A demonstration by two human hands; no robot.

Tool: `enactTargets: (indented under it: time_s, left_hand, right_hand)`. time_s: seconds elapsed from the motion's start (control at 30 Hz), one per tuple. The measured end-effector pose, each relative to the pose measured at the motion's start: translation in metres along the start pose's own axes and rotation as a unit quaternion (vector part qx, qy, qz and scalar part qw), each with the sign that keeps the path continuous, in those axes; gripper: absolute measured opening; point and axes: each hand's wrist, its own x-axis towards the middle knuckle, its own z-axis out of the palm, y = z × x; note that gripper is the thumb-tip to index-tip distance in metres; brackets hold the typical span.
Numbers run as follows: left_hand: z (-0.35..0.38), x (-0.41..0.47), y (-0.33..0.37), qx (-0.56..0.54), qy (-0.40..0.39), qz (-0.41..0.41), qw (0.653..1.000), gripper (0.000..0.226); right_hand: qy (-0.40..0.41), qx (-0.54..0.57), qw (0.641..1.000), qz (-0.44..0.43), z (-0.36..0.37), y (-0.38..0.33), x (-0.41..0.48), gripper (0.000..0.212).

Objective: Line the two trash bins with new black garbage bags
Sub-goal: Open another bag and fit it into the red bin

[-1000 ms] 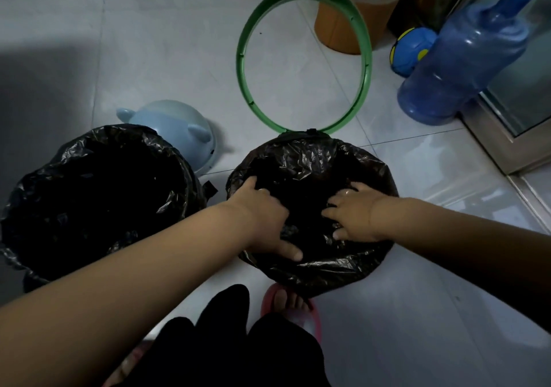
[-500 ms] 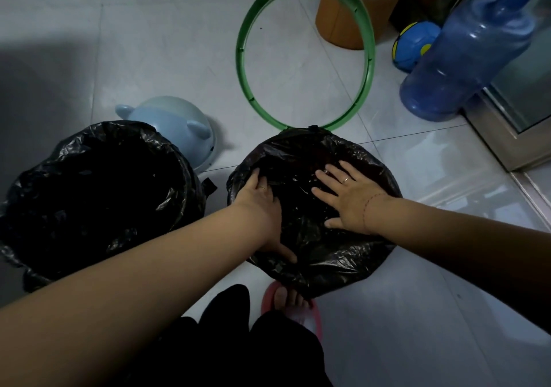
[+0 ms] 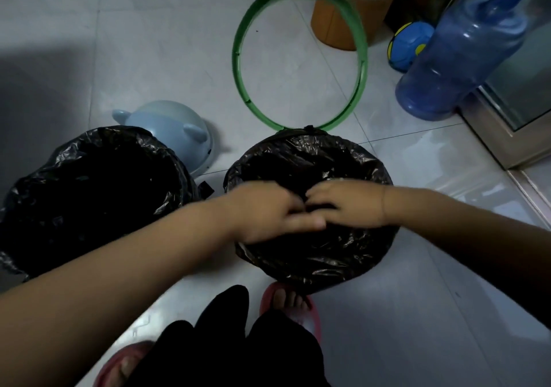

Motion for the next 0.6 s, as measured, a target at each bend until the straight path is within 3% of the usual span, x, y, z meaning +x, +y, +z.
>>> enactTargets:
  time_s: [0.07,0.13,0.17,0.2,0.27,0.33,0.37,0.47,0.6]
  left_hand:
    - [-0.023,0.0,-0.014,-0.119,0.216,-0.039,0.968,0.057]
    - [-0.038,0.007,-0.036,-0.227,0.432,-0.142,0.862,0.041]
    - [-0.043,0.013,-0.049,-0.286,0.485,-0.207,0.801,0.037]
    - [-0.047,0.02,-0.06,-0.362,0.488,-0.266,0.748,0.036]
    - [-0.053,0.034,-0.077,-0.548,0.4,-0.33,0.657,0.057]
    - [-0.057,0.044,-0.087,-0.677,0.337,-0.311,0.576,0.076]
    - [-0.058,0.046,-0.089,-0.716,0.319,-0.283,0.553,0.08]
    - [-0.063,0.047,-0.089,-0.774,0.279,-0.204,0.53,0.085]
    - [-0.074,0.038,-0.085,-0.771,0.284,-0.163,0.546,0.084]
  right_hand:
    - [0.19,0.189,0.963,0.02,-0.028,0.013,-0.006,0.017]
    - [0.377,0.359,0.843,0.133,-0.048,0.043,-0.003,0.018]
    - [0.429,0.411,0.779,0.199,-0.054,0.058,0.001,0.016]
    - [0.445,0.456,0.729,0.252,-0.059,0.071,0.005,0.014]
    - [0.395,0.597,0.639,0.284,-0.063,0.088,0.018,0.02]
    - [0.327,0.731,0.552,0.235,-0.063,0.101,0.032,0.055]
    - [0.311,0.77,0.52,0.201,-0.063,0.103,0.037,0.069]
    - [0.292,0.822,0.471,0.13,-0.069,0.096,0.046,0.078]
    - [0.318,0.83,0.451,0.08,-0.077,0.088,0.04,0.076]
